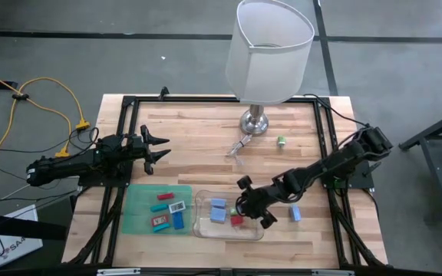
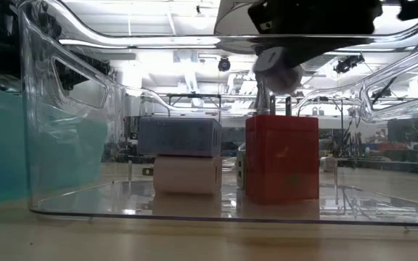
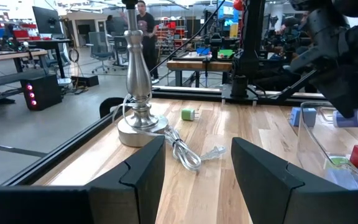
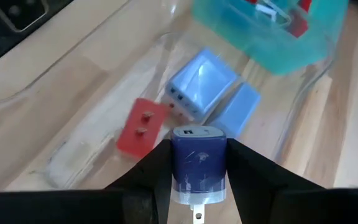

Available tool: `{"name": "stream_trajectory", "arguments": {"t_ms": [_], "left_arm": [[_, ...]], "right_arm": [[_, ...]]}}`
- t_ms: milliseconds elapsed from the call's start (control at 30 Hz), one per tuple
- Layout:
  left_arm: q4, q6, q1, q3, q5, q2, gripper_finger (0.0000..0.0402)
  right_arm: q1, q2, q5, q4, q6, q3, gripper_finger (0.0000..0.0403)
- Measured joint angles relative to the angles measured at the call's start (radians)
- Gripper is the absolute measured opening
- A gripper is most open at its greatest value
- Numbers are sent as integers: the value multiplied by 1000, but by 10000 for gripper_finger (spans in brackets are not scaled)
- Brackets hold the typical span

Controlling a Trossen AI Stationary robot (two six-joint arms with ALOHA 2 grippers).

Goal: Pick & Place Office items
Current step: Put the violet charger adapter into the transparent bin

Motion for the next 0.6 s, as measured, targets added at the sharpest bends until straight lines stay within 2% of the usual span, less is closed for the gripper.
{"name": "stream_trajectory", "arguments": {"t_ms": [300,600], "left_arm": [[0,0,0,0,0,0,177],[0,0,0,0,0,0,177]], "right_arm": [[-18,0,-13,48,0,0,125],[-18,0,2,-48,50,94,125]]}}
